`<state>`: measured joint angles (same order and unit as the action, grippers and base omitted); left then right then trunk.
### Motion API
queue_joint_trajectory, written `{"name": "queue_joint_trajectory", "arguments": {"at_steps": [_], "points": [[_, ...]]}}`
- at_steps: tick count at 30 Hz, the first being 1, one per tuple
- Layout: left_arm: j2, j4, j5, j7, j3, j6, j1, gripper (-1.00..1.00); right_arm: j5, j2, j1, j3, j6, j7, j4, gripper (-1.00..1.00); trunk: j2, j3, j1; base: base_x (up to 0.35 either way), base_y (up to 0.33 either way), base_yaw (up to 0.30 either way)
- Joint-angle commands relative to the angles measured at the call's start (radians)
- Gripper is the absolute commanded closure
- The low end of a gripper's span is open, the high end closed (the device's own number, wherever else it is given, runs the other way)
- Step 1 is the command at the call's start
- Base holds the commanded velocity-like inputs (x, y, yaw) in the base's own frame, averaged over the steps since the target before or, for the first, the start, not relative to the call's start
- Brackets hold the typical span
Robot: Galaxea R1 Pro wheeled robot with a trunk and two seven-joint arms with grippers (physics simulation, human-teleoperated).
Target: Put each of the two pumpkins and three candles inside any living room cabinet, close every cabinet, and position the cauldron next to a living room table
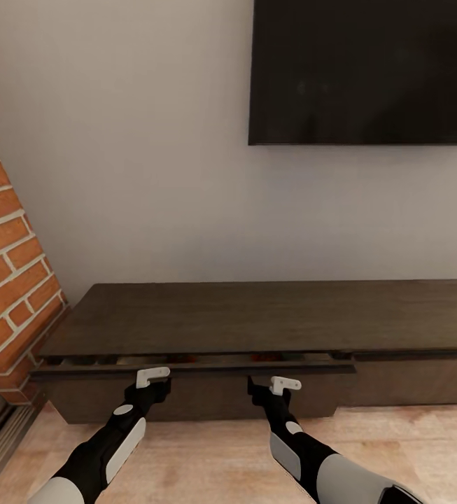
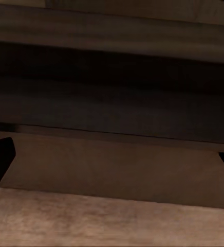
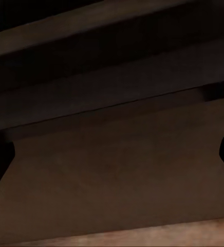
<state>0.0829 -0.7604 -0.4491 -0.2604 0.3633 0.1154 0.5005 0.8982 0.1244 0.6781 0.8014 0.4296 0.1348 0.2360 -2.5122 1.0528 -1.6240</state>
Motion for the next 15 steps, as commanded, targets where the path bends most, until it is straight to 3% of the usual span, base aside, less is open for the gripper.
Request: {"name": "queue_joint_trajectory", "arguments": {"at_steps": [1, 7, 15], "points": [[0.001, -0.003, -0.003, -0.008, 0.006, 0.003, 0.001, -1.0, 0.004, 0.0, 0.001, 0.009, 0.003, 0.008, 0.0, -1.0, 0.0, 0.001, 0.0, 0.31, 0.0, 0.0], [0.002, -0.005, -0.003, -0.008, 0.006, 0.002, 0.001, -1.0, 0.004, 0.0, 0.001, 0.009, 0.003, 0.008, 0.0, -1.0, 0.0, 0.001, 0.0, 0.24, 0.0, 0.0], [0.002, -0.008, -0.003, -0.009, 0.008, 0.002, 0.001, -1.0, 0.004, 0.0, 0.001, 0.009, 0.003, 0.008, 0.0, -1.0, 0.0, 0.001, 0.0, -0.037, 0.0, 0.0]]}}
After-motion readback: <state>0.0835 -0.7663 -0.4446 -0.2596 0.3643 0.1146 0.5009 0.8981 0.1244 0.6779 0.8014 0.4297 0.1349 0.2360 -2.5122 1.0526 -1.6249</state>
